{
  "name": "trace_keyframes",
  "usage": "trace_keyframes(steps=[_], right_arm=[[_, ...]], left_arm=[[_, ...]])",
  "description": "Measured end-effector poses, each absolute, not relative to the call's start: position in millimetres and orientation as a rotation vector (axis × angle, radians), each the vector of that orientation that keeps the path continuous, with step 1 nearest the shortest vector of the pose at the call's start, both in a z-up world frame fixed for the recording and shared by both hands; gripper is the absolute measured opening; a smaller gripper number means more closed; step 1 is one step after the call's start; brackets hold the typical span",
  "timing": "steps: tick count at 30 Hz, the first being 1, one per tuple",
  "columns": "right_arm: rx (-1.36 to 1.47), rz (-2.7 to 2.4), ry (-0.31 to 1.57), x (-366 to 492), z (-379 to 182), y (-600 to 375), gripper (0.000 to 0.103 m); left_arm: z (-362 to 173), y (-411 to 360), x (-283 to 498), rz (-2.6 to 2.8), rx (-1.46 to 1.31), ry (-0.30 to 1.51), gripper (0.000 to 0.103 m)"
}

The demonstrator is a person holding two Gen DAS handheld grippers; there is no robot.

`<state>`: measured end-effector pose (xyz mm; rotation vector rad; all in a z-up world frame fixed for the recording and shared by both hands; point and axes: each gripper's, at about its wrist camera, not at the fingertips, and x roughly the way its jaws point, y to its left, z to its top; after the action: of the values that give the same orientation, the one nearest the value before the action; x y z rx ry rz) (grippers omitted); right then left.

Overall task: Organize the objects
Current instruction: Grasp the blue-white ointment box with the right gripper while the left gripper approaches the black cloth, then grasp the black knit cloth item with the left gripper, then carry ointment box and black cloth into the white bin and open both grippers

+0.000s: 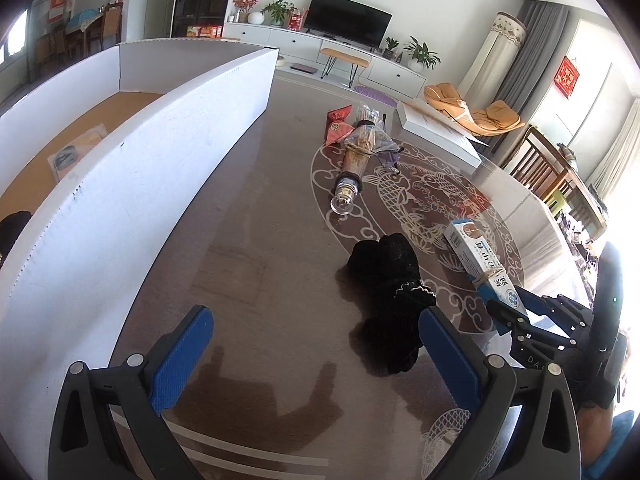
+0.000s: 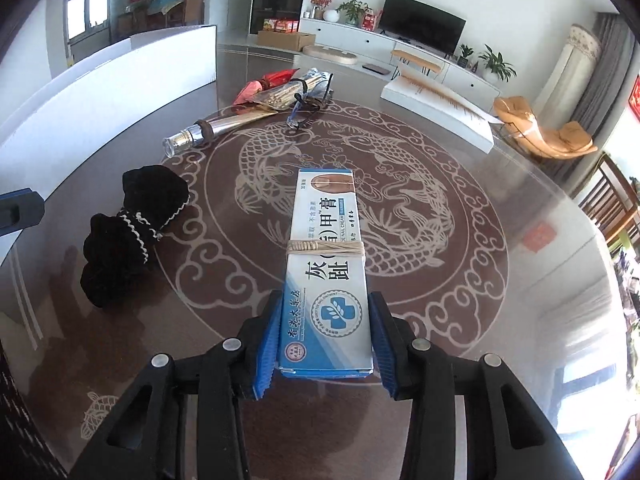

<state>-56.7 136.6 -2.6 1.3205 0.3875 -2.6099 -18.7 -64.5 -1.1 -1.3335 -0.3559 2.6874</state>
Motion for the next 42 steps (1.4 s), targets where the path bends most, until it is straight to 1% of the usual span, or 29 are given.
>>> trace_keyframes(steps=[2,5,10,12,16,17,18,19,20,21,22,23,25,26,27,28,31,33,38,42], right_arm=[[1.328,-2.615,0.311,-49,-6,151,0.042],[1.31,-2.621,0.263,-32,-12,161,0.042],[1.271,-2.63,0.256,-22,-15,161,0.043],[1.277,-2.625,0.246,-22,-17,160,0.043],[1.298,-2.599,0.255,-22,-16,160,0.043],[1.313,-2.582,0.259,-23,-15,160,0.044],[1.334,-2.559,0.263,-25,-15,161,0.046],[1.357,-2.536,0.269,-29,-14,161,0.054],[1.374,-2.52,0.278,-33,-13,160,0.062],[1.381,-2.507,0.293,-37,-10,158,0.066],[1.39,-2.494,0.324,-44,-8,154,0.071],[1.399,-2.481,0.352,-50,-6,150,0.071],[1.437,-2.431,0.38,-67,-5,141,0.071],[1.466,-2.401,0.387,-75,-8,138,0.063],[1.492,-2.38,0.393,-82,-10,135,0.051],[1.5,-2.373,0.384,-86,-9,134,0.044],[1.501,-2.377,0.378,-86,-2,132,0.044],[1.458,-2.384,0.336,-82,12,128,0.044],[1.222,-2.405,0.258,-87,81,81,0.044],[1.053,-2.338,0.241,-105,133,1,0.044]], left_arm=[[-2,-57,-18,2.65,-1.325,-0.341,0.103],[-6,-48,-19,2.592,-1.321,-0.377,0.103],[-17,-28,-28,2.51,-1.342,-0.475,0.103],[-19,-12,-39,2.526,-1.367,-0.418,0.103],[-26,21,-58,2.633,-1.481,-0.118,0.103],[-29,25,-61,2.648,-1.499,-0.068,0.099],[-32,28,-63,2.645,-1.51,-0.038,0.092],[-36,30,-66,2.633,-1.52,-0.014,0.07],[-36,33,-66,2.664,-1.503,0.059,0.066],[-36,33,-65,2.667,-1.477,0.101,0.05],[-35,30,-64,2.665,-1.459,0.103,0.037],[-34,27,-62,2.667,-1.455,0.105,0.036],[-33,17,-57,2.656,-1.43,0.071,0.035],[-33,12,-53,2.645,-1.415,0.044,0.035],[-32,6,-49,2.636,-1.405,0.013,0.035],[-30,-1,-45,2.635,-1.393,-0.025,0.035],[-9,-21,-36,2.657,-1.313,-0.174,0.035],[14,-34,-31,2.684,-1.239,-0.252,0.035],[86,-98,-19,2.818,-1.039,-0.468,0.035],[108,-175,-11,3.004,-1.037,-0.571,0.035]])
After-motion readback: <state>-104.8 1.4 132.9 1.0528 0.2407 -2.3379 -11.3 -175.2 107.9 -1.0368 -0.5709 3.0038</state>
